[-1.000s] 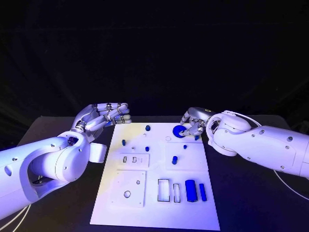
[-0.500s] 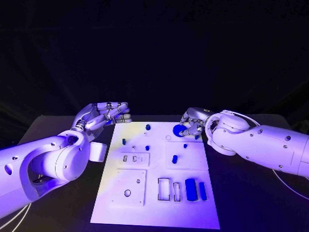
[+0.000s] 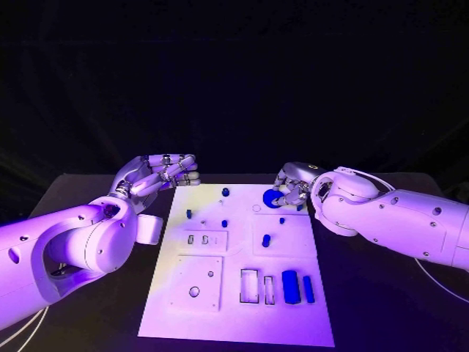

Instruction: Assemble the parts on the task board

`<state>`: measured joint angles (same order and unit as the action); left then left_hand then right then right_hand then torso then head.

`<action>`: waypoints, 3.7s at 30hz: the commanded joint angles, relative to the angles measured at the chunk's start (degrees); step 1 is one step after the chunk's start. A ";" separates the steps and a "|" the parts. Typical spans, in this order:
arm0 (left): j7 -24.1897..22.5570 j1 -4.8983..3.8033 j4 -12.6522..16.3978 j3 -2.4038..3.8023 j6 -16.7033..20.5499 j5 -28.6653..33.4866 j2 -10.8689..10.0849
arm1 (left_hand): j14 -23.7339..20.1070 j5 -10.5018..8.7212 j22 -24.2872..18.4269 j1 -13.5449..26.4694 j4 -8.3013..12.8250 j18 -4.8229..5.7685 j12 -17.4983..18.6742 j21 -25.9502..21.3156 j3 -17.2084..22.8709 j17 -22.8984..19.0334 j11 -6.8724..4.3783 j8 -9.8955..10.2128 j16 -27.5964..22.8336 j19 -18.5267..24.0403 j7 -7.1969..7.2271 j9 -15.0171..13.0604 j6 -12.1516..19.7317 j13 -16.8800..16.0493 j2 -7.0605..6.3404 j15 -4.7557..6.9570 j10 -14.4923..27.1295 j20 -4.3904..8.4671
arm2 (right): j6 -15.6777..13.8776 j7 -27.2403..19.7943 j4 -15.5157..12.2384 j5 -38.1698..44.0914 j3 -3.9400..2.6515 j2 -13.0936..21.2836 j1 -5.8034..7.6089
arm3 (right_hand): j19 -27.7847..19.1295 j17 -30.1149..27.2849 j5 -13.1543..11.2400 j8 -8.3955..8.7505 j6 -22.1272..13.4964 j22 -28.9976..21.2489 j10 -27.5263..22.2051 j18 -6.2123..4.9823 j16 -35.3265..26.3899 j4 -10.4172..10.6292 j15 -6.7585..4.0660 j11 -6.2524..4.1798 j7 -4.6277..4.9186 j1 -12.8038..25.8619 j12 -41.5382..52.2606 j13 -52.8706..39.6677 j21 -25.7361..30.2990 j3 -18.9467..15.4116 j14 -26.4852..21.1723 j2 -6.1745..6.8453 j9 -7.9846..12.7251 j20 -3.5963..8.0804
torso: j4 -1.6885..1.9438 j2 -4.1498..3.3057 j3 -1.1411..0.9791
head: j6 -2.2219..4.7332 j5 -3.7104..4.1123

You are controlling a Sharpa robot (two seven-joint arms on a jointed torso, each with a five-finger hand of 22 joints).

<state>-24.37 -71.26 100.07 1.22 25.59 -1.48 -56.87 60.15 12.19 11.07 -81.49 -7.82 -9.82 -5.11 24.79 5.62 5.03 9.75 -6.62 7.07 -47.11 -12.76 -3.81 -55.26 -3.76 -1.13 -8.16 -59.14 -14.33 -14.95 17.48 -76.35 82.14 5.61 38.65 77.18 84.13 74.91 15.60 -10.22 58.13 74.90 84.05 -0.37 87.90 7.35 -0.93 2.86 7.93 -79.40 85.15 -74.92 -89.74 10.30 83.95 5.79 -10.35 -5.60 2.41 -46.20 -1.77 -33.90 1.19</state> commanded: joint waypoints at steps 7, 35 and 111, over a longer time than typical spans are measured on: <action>-0.01 -0.08 -0.16 0.04 -1.20 0.08 0.13 | -0.41 0.20 -0.10 0.40 0.30 -0.68 0.38 -0.30 0.20 -0.07 0.39 0.37 -0.23 0.11 -0.23 0.04 -0.03 -0.04 0.28 0.14 -0.03 -0.39 | -6.92 0.85 -2.94 4.47 0.16 0.55 -0.31 | 5.87 11.37 1.29 -0.33 2.11 15.10 2.61 0.37 0.35 -0.14 -0.82 -0.77 -1.28 0.23 0.83 -11.04 -0.26 0.98 5.28 -1.14 -0.88 0.85 | 0.05 0.06 0.01 | 0.37 0.02; 0.04 -0.08 -0.46 0.04 -1.31 0.08 0.49 | -0.41 0.20 -0.10 0.40 0.30 -0.68 0.38 -0.30 0.20 -0.07 0.39 0.37 -0.23 0.11 -0.23 0.04 -0.03 -0.04 0.28 0.14 -0.03 -0.39 | -10.70 0.84 -1.97 10.85 0.73 -10.23 -1.14 | 5.87 11.27 3.67 0.53 2.11 15.10 2.51 0.37 0.31 -0.48 -1.00 -0.86 -1.26 1.02 0.64 -10.93 -0.26 2.45 5.26 -0.64 -0.93 1.17 | 0.07 -0.13 0.00 | 0.72 -0.50; 0.58 -0.08 -0.47 0.04 -1.46 0.08 0.41 | -0.43 0.20 -0.25 0.34 0.43 -0.68 0.73 -0.37 0.52 -0.10 0.44 0.67 -0.63 0.13 -0.28 0.04 -0.03 -0.04 0.43 0.09 0.01 -0.44 | -10.45 -0.68 1.26 5.73 1.04 -10.99 -3.89 | 5.87 11.59 -0.90 6.53 -3.86 15.10 0.70 0.37 0.53 4.34 1.20 1.60 1.34 9.86 -1.48 -9.12 -0.26 0.00 5.30 0.43 0.29 -0.88 | -0.08 0.03 -0.06 | 0.75 -1.09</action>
<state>-23.50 -71.26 99.55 1.22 25.16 -1.46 -56.47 60.15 12.19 10.89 -81.49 -7.49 -9.82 -4.56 24.79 5.95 5.01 9.75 -6.16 6.69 -47.11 -12.76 -3.81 -55.26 -3.76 -1.13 -8.16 -59.14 -14.34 -23.25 17.08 -74.52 88.17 6.68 27.24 73.27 84.02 74.91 14.53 -3.96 54.51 74.93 83.83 -0.38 88.12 11.56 -0.11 4.10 9.16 -69.65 83.35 -74.92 -89.74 10.05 84.12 6.49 -10.08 -6.15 2.31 -46.20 -1.81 -33.26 -0.01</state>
